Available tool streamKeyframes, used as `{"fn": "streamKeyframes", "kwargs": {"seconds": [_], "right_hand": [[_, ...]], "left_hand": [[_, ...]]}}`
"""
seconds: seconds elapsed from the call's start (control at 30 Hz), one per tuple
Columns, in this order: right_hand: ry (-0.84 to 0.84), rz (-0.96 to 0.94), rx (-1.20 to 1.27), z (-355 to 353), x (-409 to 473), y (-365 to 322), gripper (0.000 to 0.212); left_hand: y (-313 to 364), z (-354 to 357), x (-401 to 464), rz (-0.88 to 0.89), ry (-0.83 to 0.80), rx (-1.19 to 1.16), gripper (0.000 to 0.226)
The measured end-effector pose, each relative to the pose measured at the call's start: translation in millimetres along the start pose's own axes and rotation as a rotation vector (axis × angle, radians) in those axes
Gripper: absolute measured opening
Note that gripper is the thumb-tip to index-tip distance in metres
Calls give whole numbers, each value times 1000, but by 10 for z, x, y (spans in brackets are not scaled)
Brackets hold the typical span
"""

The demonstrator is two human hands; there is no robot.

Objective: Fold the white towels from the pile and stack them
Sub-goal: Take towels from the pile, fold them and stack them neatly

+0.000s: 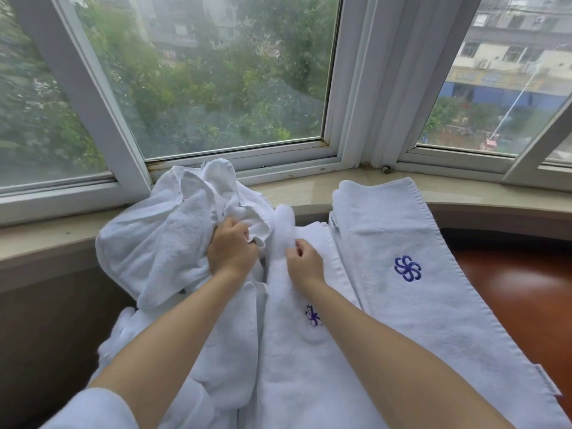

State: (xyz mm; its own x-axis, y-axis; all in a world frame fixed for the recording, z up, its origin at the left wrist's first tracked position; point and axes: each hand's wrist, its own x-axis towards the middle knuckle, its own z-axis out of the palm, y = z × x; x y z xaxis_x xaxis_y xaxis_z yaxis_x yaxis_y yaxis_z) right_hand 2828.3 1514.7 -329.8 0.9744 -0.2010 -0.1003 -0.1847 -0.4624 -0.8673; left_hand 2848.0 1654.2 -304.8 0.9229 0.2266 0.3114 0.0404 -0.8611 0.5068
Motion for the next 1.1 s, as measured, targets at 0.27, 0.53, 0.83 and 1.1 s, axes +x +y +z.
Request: {"fn": "streamKeyframes", "kwargs": {"seconds": [0.27, 0.53, 0.83, 1.1], "right_hand": [[-301, -161, -855, 263, 1, 425, 79], [-101, -76, -950, -61, -41, 565, 79], [-186, -150, -961, -164, -112, 554, 84], [-50, -146, -915, -58, -368, 603, 60]], "left_hand": [[5, -15, -123, 315, -57, 49, 29], [9, 3, -83, 1224, 13, 529, 18], [194, 375, -57, 584, -578, 1037, 63], [459, 471, -343, 463, -544, 1169, 50]]}}
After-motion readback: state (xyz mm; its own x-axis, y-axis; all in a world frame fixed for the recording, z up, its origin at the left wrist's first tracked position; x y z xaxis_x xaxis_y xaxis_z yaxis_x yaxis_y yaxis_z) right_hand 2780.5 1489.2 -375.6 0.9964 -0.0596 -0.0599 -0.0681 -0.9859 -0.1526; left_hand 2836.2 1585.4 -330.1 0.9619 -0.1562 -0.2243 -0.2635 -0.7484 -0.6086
